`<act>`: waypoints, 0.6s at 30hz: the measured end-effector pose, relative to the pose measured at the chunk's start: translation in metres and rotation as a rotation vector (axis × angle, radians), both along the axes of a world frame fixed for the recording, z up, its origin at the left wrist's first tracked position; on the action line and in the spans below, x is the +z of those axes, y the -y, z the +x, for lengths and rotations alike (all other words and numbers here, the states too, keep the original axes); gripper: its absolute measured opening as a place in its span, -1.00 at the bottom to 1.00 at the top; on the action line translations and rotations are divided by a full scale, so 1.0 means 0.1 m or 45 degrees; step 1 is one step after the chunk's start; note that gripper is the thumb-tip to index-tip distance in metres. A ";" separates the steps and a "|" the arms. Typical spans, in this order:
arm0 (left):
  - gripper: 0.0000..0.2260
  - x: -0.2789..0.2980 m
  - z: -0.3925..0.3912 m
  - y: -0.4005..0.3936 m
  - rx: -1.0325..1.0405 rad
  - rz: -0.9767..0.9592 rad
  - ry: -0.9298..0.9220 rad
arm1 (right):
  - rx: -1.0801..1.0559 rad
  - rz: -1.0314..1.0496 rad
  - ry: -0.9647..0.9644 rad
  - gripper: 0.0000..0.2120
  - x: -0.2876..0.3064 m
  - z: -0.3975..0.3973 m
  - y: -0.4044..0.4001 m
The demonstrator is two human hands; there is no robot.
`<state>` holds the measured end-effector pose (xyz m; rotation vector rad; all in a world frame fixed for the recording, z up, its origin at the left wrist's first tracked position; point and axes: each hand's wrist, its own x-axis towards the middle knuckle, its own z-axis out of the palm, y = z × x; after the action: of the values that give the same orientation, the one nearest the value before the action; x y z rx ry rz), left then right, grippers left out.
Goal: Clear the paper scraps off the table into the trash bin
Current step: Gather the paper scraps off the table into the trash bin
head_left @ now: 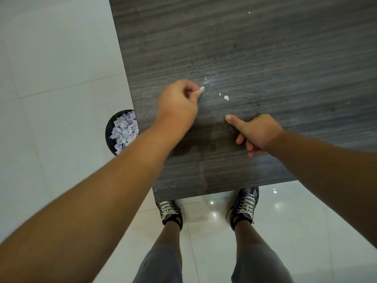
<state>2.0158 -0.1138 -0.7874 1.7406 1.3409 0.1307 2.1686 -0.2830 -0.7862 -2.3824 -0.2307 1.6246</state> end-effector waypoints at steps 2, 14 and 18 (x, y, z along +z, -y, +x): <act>-0.88 0.03 -0.35 0.00 0.157 -0.033 0.090 | -0.014 -0.002 0.012 -0.23 0.01 -0.01 0.00; -0.66 -1.21 -2.05 -0.39 0.827 -0.497 -0.513 | 0.010 -0.073 0.068 -0.21 -0.02 -0.04 -0.04; -0.47 -1.53 -2.17 -0.51 0.409 -0.382 -0.848 | 0.037 -0.095 0.089 -0.17 -0.06 -0.06 -0.04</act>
<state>1.7992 -0.0628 -0.9400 1.3447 1.9957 -0.4914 2.1630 -0.2789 -0.7919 -2.5054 -0.2225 1.5909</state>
